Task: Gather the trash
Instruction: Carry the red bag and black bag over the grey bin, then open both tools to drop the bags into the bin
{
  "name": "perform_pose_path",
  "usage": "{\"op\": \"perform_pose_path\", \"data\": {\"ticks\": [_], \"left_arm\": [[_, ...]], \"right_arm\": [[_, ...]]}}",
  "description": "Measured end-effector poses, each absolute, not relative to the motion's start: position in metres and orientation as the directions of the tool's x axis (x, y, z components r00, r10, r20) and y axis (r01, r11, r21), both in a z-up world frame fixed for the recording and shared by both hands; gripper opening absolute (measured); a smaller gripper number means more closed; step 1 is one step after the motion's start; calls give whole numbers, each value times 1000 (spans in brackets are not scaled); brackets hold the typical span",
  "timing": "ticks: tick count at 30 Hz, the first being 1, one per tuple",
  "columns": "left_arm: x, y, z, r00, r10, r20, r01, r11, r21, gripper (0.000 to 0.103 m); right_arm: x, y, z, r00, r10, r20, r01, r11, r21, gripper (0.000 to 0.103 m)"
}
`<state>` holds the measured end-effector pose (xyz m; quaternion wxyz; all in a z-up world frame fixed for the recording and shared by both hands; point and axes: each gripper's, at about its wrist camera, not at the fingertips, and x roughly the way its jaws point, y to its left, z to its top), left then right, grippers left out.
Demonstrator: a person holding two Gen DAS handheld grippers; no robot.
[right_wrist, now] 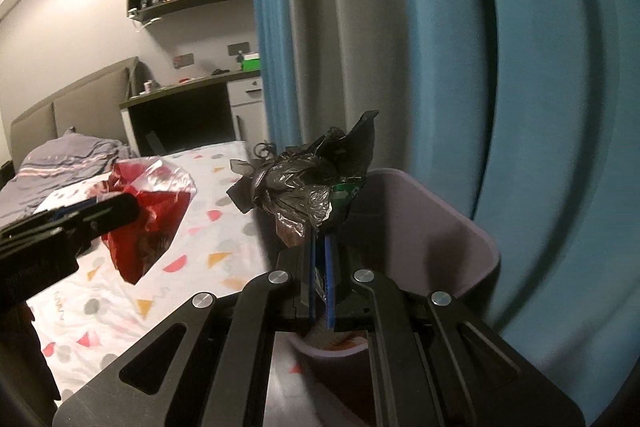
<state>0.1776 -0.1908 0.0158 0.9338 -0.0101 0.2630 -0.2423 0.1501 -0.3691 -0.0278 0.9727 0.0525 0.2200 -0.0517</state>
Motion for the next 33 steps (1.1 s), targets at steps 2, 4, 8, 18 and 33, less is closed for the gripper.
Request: {"op": "perform_pose_path", "data": {"ticks": [2, 4, 8, 18, 33], "left_arm": [[183, -203, 15, 735, -471, -488, 467, 873, -139, 38], [186, -212, 13, 726, -485, -488, 483, 864, -140, 38], [198, -228, 10, 701, -514, -494, 512, 845, -152, 38], [219, -250, -3, 658, -543, -522, 545, 821, -169, 38], [238, -271, -18, 618, -559, -552, 555, 808, -196, 39]], "right_arm": [[152, -376, -30, 892, -91, -442, 139, 987, 79, 5], [152, -383, -33, 888, -100, -450, 152, 985, 82, 5], [155, -394, -36, 879, -120, -462, 177, 981, 83, 5], [161, -411, -44, 863, -142, -485, 211, 973, 90, 5], [168, -415, -45, 851, -153, -503, 235, 967, 103, 5]]}}
